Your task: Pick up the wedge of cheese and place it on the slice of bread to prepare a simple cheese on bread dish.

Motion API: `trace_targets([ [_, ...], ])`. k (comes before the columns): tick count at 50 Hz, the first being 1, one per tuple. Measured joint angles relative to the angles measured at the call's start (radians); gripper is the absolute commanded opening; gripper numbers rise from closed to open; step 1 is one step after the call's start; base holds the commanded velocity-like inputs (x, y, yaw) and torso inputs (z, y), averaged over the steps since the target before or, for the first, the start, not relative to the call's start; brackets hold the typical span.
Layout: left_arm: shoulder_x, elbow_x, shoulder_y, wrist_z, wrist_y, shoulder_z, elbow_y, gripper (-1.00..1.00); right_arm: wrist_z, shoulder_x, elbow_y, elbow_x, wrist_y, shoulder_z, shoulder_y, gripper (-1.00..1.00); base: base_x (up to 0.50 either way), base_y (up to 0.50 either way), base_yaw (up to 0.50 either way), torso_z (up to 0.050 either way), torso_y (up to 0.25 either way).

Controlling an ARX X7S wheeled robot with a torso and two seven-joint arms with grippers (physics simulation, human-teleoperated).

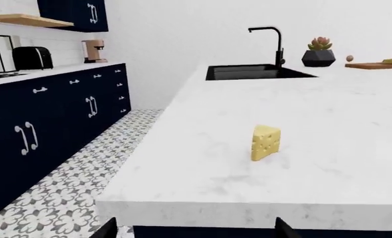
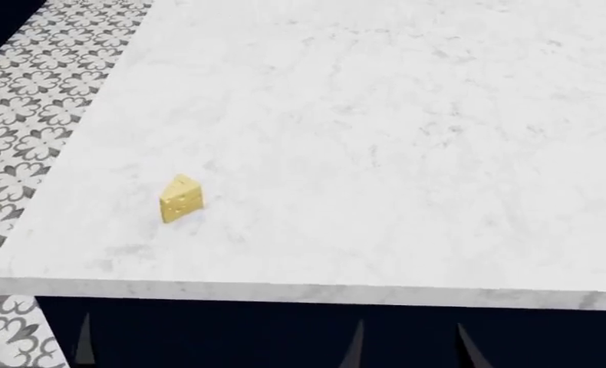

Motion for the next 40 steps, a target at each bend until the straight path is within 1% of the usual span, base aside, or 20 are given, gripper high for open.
trace_targets([
  [3, -0.020, -0.018, -0.022, -0.010, -0.132, -0.015, 0.134, 1.00, 0.018, 0.010, -0.116, 0.010, 0.127, 0.000, 0.029, 1.00, 0.00, 0.00, 0.00, 0.050, 0.000],
  [7, -0.055, -0.065, -0.102, -0.040, -0.342, -0.035, 0.296, 1.00, 0.045, 0.024, -0.254, 0.048, 0.322, 0.007, 0.109, 1.00, 0.00, 0.00, 0.00, 0.050, 0.000],
  [11, -0.135, -0.240, -0.205, -0.166, -0.507, -0.060, 0.407, 1.00, 0.188, 0.079, -0.351, 0.229, 0.506, 0.029, 0.240, 1.00, 0.00, 0.00, 0.00, 0.050, 0.000],
  [15, -0.216, -0.389, -0.261, -0.280, -0.586, -0.076, 0.480, 1.00, 0.302, 0.139, -0.405, 0.384, 0.596, 0.014, 0.324, 1.00, 0.00, 0.00, 0.00, 0.050, 0.000],
  [21, -0.298, -0.533, -0.311, -0.393, -0.649, -0.084, 0.544, 1.00, 0.408, 0.197, -0.453, 0.527, 0.673, -0.003, 0.400, 1.00, 0.00, 0.00, 0.00, 0.046, 0.000],
  [30, -0.393, -0.659, -0.317, -0.510, -0.641, -0.093, 0.589, 1.00, 0.486, 0.243, -0.496, 0.626, 0.713, -0.055, 0.477, 1.00, 0.00, 0.00, 0.00, 0.000, 0.000],
  [40, -0.445, -0.738, -0.302, -0.573, -0.606, -0.106, 0.607, 1.00, 0.501, 0.272, -0.495, 0.650, 0.695, -0.117, 0.531, 1.00, 0.06, 0.36, 0.00, 0.000, 0.000],
])
